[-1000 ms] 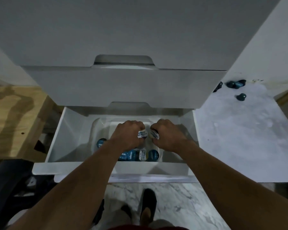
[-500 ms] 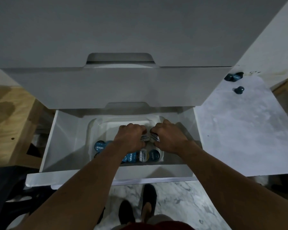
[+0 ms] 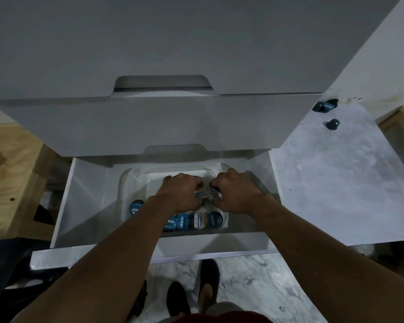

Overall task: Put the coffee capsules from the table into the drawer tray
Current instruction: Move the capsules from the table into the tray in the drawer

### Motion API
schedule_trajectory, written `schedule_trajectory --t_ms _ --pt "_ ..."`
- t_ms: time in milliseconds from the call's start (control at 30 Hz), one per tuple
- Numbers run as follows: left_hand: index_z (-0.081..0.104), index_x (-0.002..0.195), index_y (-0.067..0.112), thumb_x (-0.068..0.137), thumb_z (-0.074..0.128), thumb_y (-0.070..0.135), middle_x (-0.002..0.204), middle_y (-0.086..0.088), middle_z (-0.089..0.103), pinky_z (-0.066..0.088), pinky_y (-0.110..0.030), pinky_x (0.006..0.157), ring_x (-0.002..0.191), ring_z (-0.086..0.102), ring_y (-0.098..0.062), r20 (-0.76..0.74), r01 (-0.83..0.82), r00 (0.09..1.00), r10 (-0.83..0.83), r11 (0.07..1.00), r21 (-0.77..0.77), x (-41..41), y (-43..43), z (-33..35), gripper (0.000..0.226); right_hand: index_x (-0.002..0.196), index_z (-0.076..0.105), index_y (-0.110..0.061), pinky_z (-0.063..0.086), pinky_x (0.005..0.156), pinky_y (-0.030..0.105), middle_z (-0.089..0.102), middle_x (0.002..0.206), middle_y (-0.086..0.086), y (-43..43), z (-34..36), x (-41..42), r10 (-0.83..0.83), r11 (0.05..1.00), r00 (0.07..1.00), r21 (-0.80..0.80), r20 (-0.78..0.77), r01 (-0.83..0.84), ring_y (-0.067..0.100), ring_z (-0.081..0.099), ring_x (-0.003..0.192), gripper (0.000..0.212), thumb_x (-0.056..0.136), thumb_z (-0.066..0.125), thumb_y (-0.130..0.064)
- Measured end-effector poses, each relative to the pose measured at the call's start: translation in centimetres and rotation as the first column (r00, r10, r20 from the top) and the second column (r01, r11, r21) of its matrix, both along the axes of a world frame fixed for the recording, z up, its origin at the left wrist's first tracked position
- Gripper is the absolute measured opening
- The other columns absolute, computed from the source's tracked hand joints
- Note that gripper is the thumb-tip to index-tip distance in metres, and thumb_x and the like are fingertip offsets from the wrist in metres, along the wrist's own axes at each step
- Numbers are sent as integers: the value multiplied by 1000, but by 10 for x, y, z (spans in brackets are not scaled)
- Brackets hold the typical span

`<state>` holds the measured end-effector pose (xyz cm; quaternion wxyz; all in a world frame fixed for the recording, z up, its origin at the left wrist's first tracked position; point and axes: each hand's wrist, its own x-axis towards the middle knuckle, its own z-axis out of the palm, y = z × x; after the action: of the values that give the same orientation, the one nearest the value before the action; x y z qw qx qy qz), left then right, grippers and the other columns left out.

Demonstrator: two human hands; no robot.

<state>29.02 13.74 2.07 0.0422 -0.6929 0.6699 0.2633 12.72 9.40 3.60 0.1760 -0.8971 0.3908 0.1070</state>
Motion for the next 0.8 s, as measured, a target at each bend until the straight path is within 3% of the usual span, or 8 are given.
schedule_trajectory --t_ms 167,333,533,800 --pt "59 120 29 88 56 26 115 -1 65 43 -37 93 107 58 -24 18 -15 1000 15 1000 -3 0 -1 1 33 101 64 -14 42 79 38 65 103 8 0 -1 1 -5 999 1000 -41 2 5 29 51 105 17 91 53 -21" --pt "62 116 31 88 54 20 116 -2 66 46 -37 94 107 59 -24 8 -16 1000 16 1000 3 1 0 -2 31 104 66 -16 41 78 36 67 102 9 0 1 3 19 999 1000 -47 -13 -19 28 52 104 18 89 56 -16" --pt "63 115 33 87 56 21 114 -3 65 48 -39 91 103 60 -24 -4 4 1000 -4 1000 23 2 0 -6 30 114 66 -21 43 88 38 59 109 14 1 8 3 18 1000 998 -19 -54 -19 29 53 105 26 90 59 -23" --pt "63 113 33 87 57 21 112 -3 66 49 -37 88 100 60 -24 -2 22 1000 -22 999 26 0 0 -5 29 113 67 -22 42 87 35 59 111 14 2 11 3 10 1000 999 11 -52 -9 28 54 104 26 88 63 -28"
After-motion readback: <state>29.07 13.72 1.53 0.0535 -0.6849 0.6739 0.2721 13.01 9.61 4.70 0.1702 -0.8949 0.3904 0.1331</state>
